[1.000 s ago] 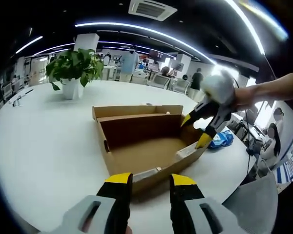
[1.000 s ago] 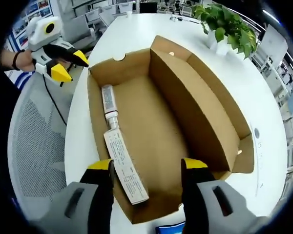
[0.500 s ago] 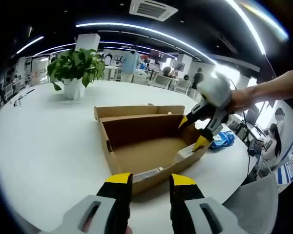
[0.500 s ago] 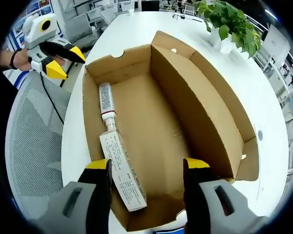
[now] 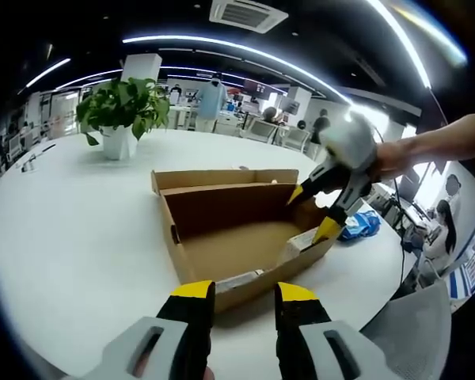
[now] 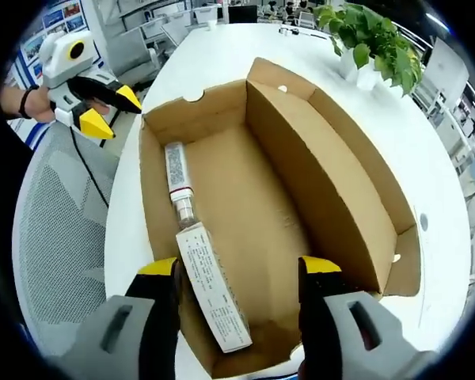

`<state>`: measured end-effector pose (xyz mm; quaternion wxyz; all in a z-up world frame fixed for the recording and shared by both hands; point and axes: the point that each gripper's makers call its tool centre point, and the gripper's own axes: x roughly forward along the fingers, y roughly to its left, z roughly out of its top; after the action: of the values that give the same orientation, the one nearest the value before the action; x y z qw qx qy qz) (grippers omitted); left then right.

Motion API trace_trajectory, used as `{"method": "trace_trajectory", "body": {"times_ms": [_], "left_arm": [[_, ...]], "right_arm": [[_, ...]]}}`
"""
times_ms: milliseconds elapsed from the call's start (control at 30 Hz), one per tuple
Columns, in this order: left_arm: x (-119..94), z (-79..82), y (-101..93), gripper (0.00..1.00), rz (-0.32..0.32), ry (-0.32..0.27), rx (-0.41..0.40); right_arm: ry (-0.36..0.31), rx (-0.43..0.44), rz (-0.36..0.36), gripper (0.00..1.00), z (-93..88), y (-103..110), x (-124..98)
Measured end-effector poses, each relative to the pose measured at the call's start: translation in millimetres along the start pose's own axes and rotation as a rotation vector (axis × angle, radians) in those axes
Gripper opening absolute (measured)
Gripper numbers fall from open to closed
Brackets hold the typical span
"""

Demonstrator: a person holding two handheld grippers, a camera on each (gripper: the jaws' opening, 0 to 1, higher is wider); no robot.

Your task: Operate the shoe box by opening the lid, removing the specified soft item, and placing it in the target area until the item is outside and the box remains undamaged.

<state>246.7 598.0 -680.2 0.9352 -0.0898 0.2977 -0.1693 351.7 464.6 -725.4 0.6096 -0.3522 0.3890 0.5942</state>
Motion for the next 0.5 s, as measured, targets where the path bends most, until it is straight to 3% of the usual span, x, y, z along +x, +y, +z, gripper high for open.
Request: {"method": "trace_trajectory", "body": {"times_ms": [333, 500], "left_arm": [[-2, 2.5, -1.2, 0.3, 0.002, -0.003, 0.002], [-1, 2.3, -0.3, 0.3, 0.002, -0.002, 0.002]], "right_arm": [[0.035, -0.04, -0.017, 0.53, -0.9, -1, 8], [0.095, -0.069, -0.032, 0.46, -10.8, -2, 15]]}}
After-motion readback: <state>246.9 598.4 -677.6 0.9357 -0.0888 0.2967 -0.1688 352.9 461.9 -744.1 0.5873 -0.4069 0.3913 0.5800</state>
